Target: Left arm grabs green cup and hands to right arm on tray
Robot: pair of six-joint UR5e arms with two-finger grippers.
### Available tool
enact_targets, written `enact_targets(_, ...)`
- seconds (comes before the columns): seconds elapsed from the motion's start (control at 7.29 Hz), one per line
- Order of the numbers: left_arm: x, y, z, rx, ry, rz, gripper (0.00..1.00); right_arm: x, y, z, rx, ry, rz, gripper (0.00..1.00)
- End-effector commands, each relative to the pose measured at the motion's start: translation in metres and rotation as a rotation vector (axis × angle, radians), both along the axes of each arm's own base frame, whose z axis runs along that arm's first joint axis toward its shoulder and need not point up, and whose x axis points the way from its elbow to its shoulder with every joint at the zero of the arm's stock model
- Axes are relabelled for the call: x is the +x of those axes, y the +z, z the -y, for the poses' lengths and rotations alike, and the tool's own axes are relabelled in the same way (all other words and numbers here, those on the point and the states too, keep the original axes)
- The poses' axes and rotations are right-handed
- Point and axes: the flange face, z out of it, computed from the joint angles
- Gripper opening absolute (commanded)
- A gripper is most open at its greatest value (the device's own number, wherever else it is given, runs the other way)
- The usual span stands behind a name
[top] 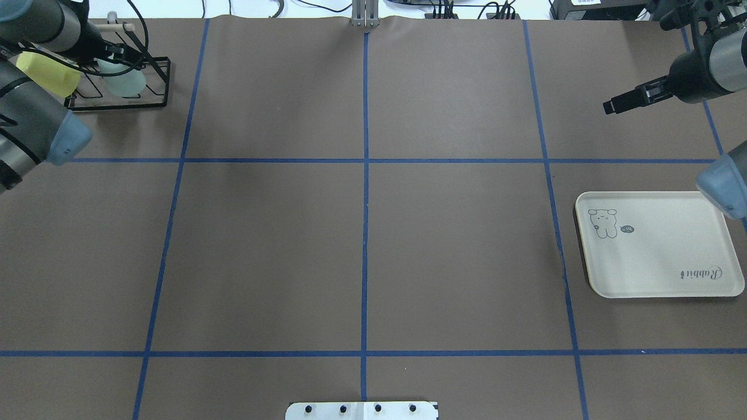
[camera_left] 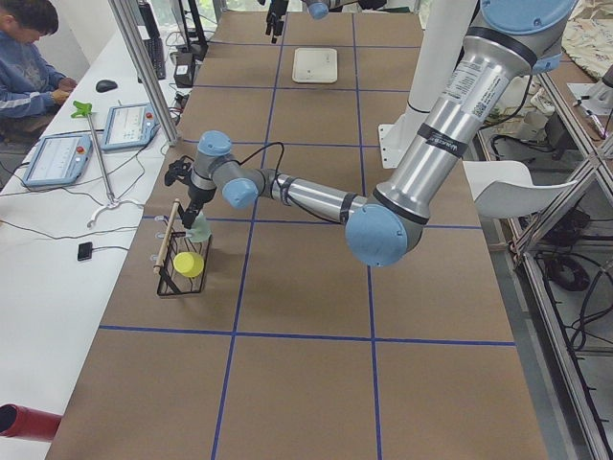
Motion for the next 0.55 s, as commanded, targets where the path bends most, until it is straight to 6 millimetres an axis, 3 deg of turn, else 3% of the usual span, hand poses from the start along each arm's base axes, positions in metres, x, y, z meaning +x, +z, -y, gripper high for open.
enact_targets(0.0, 0.0005, 0.0033, 0.0007, -0.003, -0.002, 0.006, 0.89, 0.0000, -0.0004, -0.0001, 0.001, 0.000, 0.000, 1.00)
enact_targets(0.27, 0.0004, 0.0042, 0.0001, -0.011, -0.004, 0.006, 0.36, 0.0000, -0.0004, -0.0001, 0.001, 0.000, 0.000, 1.00)
enact_targets(0.41, 0.0002, 0.0020, -0.0002, -0.009, -0.005, 0.003, 0.19, -0.0001, -0.0023, -0.0001, 0.004, -0.001, 0.003, 1.00)
